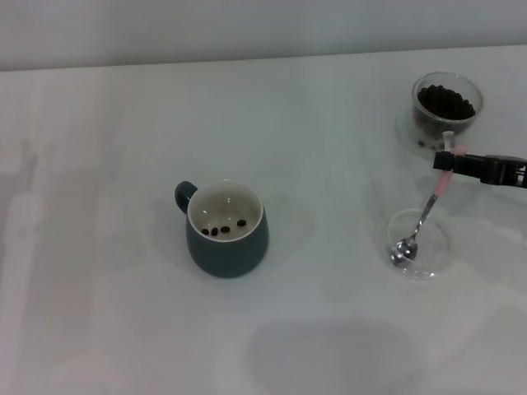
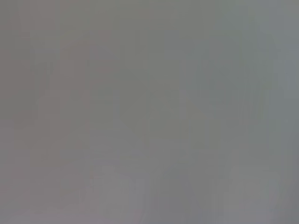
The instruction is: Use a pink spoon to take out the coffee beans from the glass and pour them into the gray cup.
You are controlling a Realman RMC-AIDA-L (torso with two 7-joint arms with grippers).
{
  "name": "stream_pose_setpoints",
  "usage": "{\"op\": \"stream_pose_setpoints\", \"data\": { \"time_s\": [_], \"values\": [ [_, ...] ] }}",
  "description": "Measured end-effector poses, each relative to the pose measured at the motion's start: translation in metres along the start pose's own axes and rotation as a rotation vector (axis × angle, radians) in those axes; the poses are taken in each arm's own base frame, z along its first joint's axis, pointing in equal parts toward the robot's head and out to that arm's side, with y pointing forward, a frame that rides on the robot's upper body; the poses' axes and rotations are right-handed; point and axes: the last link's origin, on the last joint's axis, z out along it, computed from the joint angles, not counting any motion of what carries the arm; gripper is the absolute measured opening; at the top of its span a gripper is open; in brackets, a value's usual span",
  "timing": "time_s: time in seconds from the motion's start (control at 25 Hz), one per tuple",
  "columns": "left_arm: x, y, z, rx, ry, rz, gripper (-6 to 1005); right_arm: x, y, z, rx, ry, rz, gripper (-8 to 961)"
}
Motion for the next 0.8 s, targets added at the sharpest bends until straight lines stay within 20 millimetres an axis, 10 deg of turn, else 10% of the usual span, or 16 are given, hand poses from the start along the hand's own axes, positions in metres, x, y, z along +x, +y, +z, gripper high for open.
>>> {"op": "stream_pose_setpoints", "data": {
  "time_s": [0.48,0.8],
  "values": [
    [-0.0018,-0.0027,-0.0036,0.008,-0.006,0.0,821,0.0015,-0.0056,0.0038,0.047,-0.017,0.008,193],
    [-0.0027,-0.003,-0.0052,0.01,-0.007,-0.001,821,-0.0065,-0.0032,-0.0056,0.028,-0.131,-0.006,363]
  ]
}}
